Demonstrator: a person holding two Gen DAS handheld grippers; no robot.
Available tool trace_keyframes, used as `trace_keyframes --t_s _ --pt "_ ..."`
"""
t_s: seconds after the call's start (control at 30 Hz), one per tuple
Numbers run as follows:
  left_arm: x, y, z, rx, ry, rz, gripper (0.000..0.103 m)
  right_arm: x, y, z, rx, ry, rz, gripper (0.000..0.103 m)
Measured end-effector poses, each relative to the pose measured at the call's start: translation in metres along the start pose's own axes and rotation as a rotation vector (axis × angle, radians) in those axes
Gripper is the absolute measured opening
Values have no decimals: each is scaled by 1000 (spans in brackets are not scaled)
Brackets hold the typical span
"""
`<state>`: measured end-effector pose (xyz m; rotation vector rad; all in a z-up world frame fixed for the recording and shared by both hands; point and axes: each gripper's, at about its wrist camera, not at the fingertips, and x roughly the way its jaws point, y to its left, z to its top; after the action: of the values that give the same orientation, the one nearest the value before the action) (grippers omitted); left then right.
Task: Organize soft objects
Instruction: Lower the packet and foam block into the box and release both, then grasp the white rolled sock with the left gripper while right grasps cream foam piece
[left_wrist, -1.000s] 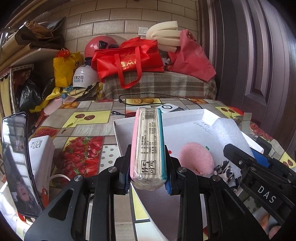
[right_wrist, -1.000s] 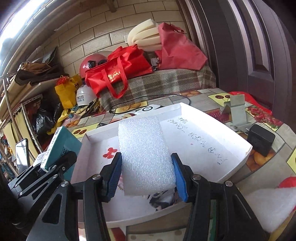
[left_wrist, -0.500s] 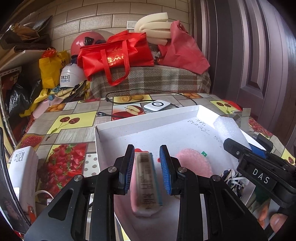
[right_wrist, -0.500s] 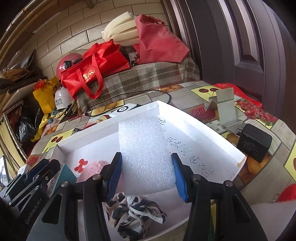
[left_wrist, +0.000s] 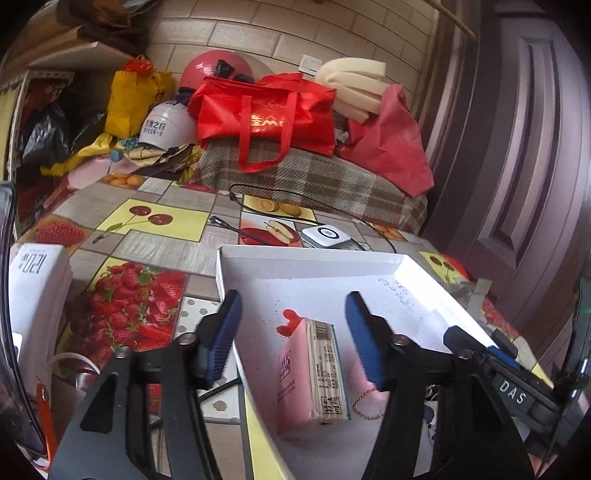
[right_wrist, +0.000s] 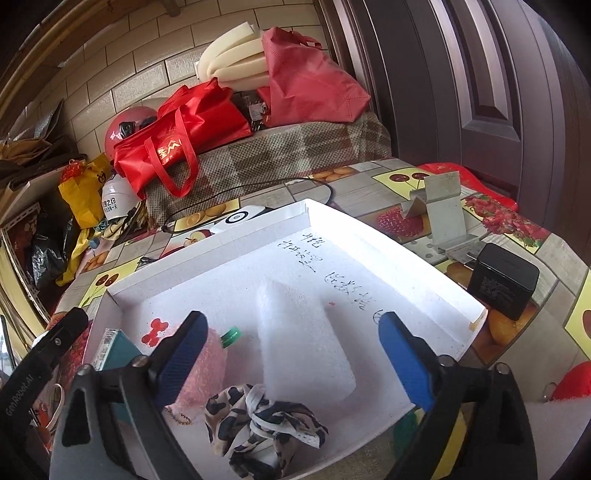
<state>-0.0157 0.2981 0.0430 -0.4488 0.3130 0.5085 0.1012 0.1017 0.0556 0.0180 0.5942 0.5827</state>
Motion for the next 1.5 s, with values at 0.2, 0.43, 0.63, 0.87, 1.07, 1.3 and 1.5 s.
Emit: trace_keyframes --t_s 0.2,0.43,0.63,0.87,1.07,1.3,1.5 --pt "-9 4 0 -37 -43 20 103 -8 8 -1 -47 -41 -16 103" --pt "-20 16 -2 -92 -84 38 103 -25 21 -6 -115 -125 -20 103" --pt "-30 16 -6 -101 -93 50 103 -51 39 -19 -210 -190 1 103" --pt "-47 -6 -17 4 -89 14 103 -93 44 -42 -295 -220 88 103" --pt "-64 -37 -30 138 -75 -65 103 -125 6 -51 -273 -206 118 103" --pt "-80 -94 -57 364 5 -247 103 -157 -83 -46 -145 -170 37 103" --pt "-69 -154 -94 506 283 -428 103 -149 -134 -44 -66 5 89 103"
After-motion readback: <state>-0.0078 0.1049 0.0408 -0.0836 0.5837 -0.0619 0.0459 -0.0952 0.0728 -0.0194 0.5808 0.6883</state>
